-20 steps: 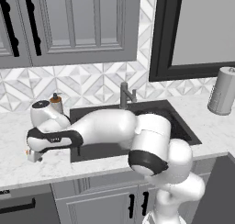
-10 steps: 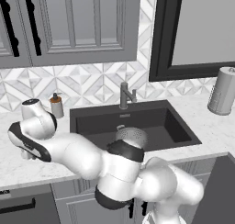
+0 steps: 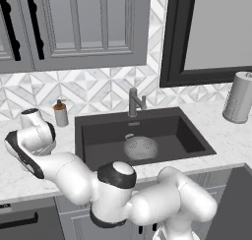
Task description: Put the colander in the sink, put the tangerine in the colander, and turn on the sink faucet and pour water over the colander.
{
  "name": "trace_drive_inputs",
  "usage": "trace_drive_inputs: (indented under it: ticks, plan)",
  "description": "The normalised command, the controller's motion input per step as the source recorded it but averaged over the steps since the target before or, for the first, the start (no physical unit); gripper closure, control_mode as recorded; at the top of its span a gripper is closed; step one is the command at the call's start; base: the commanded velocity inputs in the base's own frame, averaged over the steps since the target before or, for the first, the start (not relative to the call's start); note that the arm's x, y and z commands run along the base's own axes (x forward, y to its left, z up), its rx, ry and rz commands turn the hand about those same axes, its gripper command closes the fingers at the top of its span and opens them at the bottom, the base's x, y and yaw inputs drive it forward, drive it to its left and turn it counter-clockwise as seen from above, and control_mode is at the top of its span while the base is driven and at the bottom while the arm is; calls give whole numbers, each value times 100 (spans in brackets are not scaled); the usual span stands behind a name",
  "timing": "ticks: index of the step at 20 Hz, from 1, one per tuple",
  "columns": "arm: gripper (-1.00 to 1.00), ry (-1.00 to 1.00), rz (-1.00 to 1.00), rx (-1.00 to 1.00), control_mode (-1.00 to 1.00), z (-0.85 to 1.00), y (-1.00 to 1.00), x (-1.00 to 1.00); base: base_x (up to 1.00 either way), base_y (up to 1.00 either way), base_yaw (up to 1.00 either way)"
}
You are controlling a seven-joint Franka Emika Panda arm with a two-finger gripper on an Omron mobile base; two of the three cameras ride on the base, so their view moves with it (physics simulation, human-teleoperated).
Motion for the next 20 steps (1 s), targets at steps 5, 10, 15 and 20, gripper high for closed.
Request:
trace_drive_inputs:
  ticks: [5,10,15,20]
  plan:
    - [-100,2,0,0,-100,-26,8,24,0,0,0]
    - [-100,1,0,0,-100,-20,21,28,0,0,0]
    - [-100,0,0,-3,-100,-22,45,23,0,0,0]
    - [-100,0,0,-1,-100,-24,33,24,0,0,0]
